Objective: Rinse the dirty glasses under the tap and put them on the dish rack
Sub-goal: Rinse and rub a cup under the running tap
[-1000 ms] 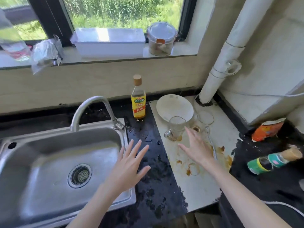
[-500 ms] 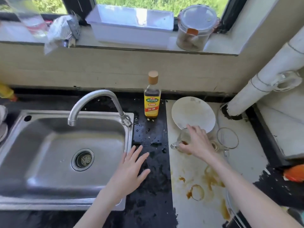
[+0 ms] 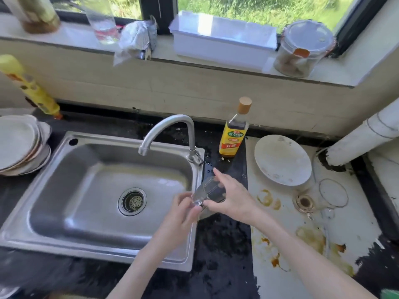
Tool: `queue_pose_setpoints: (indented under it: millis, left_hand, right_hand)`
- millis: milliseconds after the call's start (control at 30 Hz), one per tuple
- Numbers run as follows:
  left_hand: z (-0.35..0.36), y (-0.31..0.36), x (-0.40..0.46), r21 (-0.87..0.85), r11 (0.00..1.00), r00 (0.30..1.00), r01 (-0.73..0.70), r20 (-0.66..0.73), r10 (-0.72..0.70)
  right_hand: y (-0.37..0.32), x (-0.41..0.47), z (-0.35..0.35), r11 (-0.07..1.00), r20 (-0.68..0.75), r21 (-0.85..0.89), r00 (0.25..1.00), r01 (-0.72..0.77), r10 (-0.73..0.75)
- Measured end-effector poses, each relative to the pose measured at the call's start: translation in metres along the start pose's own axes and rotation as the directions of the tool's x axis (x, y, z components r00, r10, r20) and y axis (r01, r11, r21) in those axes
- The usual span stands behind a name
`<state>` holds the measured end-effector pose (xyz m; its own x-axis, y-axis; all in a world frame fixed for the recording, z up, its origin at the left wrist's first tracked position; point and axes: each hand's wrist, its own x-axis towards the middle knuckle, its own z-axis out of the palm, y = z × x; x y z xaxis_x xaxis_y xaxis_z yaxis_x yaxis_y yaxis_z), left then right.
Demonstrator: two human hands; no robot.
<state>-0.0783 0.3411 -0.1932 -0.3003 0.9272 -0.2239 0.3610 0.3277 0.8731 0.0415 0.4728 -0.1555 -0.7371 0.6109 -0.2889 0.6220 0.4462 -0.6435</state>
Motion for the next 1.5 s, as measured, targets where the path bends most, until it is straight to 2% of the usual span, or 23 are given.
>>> queue_pose_setpoints:
  millis: [100, 167, 233, 300, 367, 400, 500, 567, 733, 833, 933, 1000, 1167, 1267, 1500]
  left_hand:
    - [-0.032, -0.028, -0.008, -0.073, 0.997, 0.998, 0.038, -0.037, -0.041]
    - [-0.055, -0.047, -0.013, -0.098, 0.991, 0.993, 0.094, -0.057, -0.100]
    - [-0.079, -0.065, -0.016, -0.158, 0.977, 0.986, 0.143, -0.062, -0.154]
    - [-0.098, -0.081, -0.017, -0.158, 0.973, 0.982, 0.166, -0.069, -0.178]
    - [-0.113, -0.096, -0.013, -0.133, 0.977, 0.980, 0.169, -0.083, -0.181]
    - [-0.118, -0.102, -0.011, -0.133, 0.977, 0.980, 0.167, -0.086, -0.180]
    - [-0.123, -0.123, -0.003, -0.191, 0.965, 0.977, 0.178, -0.085, -0.197]
    - [-0.121, -0.133, 0.000, -0.226, 0.954, 0.971, 0.195, -0.094, -0.220]
    - [-0.109, -0.157, 0.009, -0.278, 0.934, 0.955, 0.224, -0.130, -0.268]
    - [-0.102, -0.166, 0.013, -0.294, 0.930, 0.950, 0.223, -0.148, -0.275]
    - [-0.093, -0.171, 0.014, -0.320, 0.915, 0.937, 0.246, -0.163, -0.309]
    - [-0.088, -0.174, 0.014, -0.353, 0.898, 0.928, 0.262, -0.164, -0.335]
    - [-0.084, -0.181, 0.013, -0.403, 0.878, 0.916, 0.259, -0.185, -0.356]
    - [-0.083, -0.179, 0.012, -0.431, 0.869, 0.908, 0.245, -0.212, -0.361]
    - [-0.084, -0.173, 0.014, -0.405, 0.883, 0.904, 0.239, -0.239, -0.355]
  right_hand:
    - [-0.026, 0.017, 0.029, 0.998, 0.045, 0.066, 0.999, -0.006, 0.003]
    - [-0.041, 0.030, 0.046, 0.987, 0.095, 0.143, 0.993, -0.076, 0.063]
    - [-0.053, 0.044, 0.060, 0.964, 0.083, 0.224, 0.988, -0.145, 0.129]
    - [-0.056, 0.061, 0.069, 0.964, -0.076, 0.208, 0.980, -0.167, 0.186]
    - [-0.054, 0.081, 0.069, 0.961, -0.277, 0.171, 0.925, -0.219, 0.260]
    - [-0.052, 0.090, 0.068, 0.950, -0.326, 0.169, 0.895, -0.263, 0.305]
    - [-0.043, 0.109, 0.072, 0.931, -0.310, 0.117, 0.878, -0.346, 0.365]
    - [-0.042, 0.115, 0.080, 0.942, -0.322, 0.117, 0.885, -0.315, 0.336]
    - [-0.033, 0.122, 0.094, 0.937, -0.533, 0.245, 0.773, -0.248, 0.344]
    - [-0.019, 0.118, 0.115, 0.975, -0.546, 0.148, 0.809, -0.163, 0.218]
    - [-0.007, 0.113, 0.145, 0.987, -0.443, -0.095, 0.893, -0.132, 0.077]
    - [0.001, 0.116, 0.157, 0.951, -0.444, -0.286, 0.896, -0.116, -0.024]
    - [0.013, 0.125, 0.168, 0.861, -0.405, -0.486, 0.912, -0.152, -0.068]
    - [0.016, 0.126, 0.171, 0.824, -0.367, -0.544, 0.928, -0.158, -0.064]
    - [0.019, 0.127, 0.171, 0.823, -0.371, -0.550, 0.924, -0.141, -0.089]
